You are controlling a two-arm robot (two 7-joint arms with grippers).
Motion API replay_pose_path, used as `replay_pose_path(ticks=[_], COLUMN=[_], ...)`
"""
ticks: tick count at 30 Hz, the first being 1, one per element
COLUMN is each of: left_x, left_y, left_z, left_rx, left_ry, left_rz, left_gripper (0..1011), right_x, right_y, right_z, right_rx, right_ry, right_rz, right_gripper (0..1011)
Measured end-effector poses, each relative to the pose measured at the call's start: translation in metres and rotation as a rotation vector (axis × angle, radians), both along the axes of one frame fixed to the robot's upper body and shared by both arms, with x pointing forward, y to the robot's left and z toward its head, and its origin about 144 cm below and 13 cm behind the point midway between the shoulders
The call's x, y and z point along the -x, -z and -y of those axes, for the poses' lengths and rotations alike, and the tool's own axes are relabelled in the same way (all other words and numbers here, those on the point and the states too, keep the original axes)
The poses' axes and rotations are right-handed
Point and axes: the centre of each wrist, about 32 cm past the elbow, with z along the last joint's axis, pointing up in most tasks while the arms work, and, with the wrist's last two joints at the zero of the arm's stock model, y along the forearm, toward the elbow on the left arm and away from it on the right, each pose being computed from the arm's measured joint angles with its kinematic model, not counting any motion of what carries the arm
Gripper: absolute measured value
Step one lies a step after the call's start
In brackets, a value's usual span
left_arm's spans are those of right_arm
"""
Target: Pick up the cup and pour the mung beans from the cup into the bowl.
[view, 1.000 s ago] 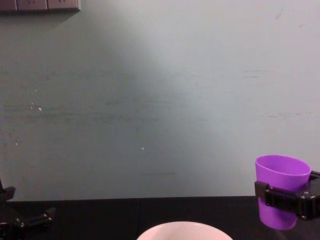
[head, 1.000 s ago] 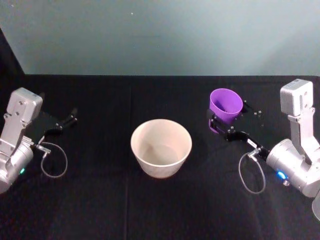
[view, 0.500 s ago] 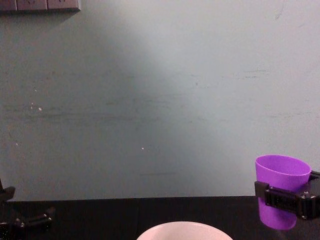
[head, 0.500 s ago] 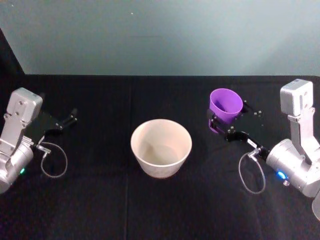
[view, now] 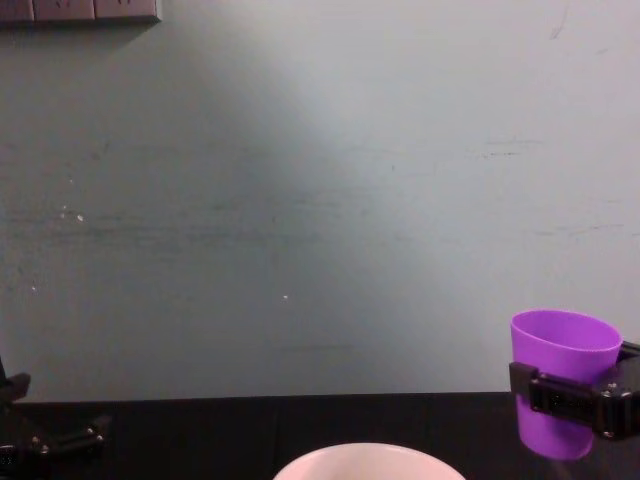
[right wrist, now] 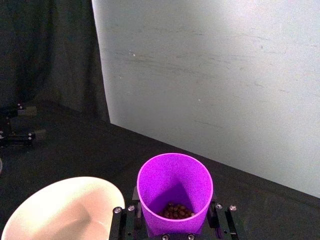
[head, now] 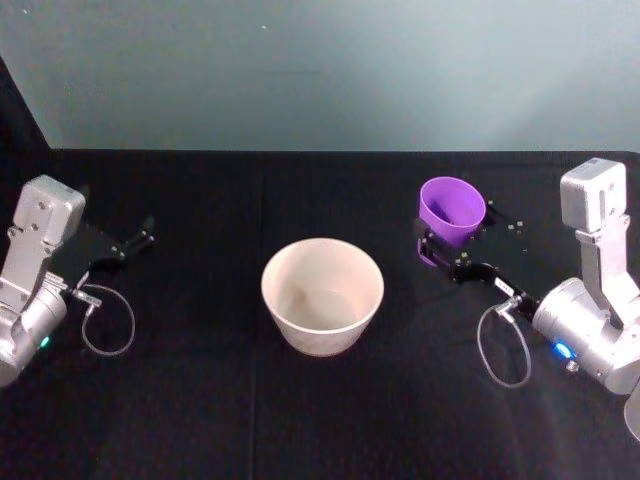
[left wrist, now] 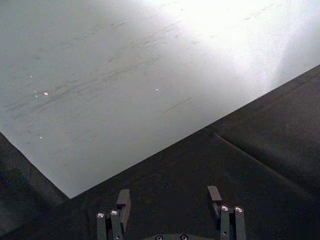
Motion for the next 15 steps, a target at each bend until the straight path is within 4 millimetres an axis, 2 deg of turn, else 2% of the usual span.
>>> replay_pose_path(ticks=[8, 15], left_x=[0.000, 0.000], left_y=[0.000, 0.000], left_z=[0.000, 0.000], left_rx=[0.000, 0.000], left_ry=[0.000, 0.000], left_rz=[0.000, 0.000], left_gripper=[1000, 1000], right_x=[0.000, 0.000], right_y=[-0.002, -0.010], right_z=[-0.001, -0.008], right_rx=[0.019, 0.119], right_ry=[-0.004, -0.012], right_rz=[0.007, 0.033], right_gripper=[718, 718])
